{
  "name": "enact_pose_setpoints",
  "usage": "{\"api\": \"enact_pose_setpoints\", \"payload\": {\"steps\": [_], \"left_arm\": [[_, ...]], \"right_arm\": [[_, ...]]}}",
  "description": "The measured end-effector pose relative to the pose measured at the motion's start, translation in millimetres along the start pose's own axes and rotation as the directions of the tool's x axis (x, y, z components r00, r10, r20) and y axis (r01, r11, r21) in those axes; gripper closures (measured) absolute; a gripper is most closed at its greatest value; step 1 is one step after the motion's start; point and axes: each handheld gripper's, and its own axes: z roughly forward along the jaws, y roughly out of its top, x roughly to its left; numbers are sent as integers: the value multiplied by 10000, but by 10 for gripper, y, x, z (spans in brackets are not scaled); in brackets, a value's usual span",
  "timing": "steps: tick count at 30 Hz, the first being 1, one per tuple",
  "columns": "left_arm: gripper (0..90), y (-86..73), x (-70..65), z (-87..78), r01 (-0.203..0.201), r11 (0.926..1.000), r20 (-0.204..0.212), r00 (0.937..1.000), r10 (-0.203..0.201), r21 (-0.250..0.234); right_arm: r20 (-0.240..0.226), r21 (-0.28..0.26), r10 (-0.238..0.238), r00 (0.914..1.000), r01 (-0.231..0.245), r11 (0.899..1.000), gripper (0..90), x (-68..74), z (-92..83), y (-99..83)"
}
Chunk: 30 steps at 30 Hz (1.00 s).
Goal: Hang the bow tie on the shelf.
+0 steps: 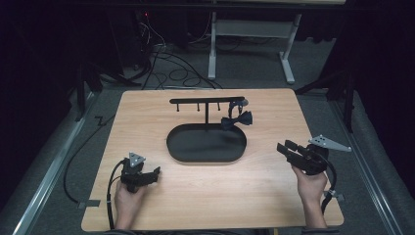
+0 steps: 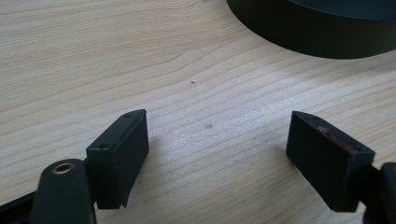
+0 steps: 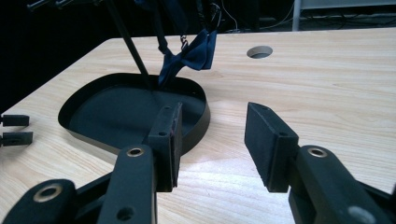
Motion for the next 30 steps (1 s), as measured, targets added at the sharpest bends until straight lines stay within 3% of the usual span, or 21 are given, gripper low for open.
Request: {"api": "enact_pose_setpoints", "payload": {"steps": [30], "left_arm": [[215, 0, 0, -2, 2, 10000, 5, 10000, -2, 14]], "right_arm": [[-651, 518, 150, 9978, -116, 9986, 581, 140, 239, -221]]}}
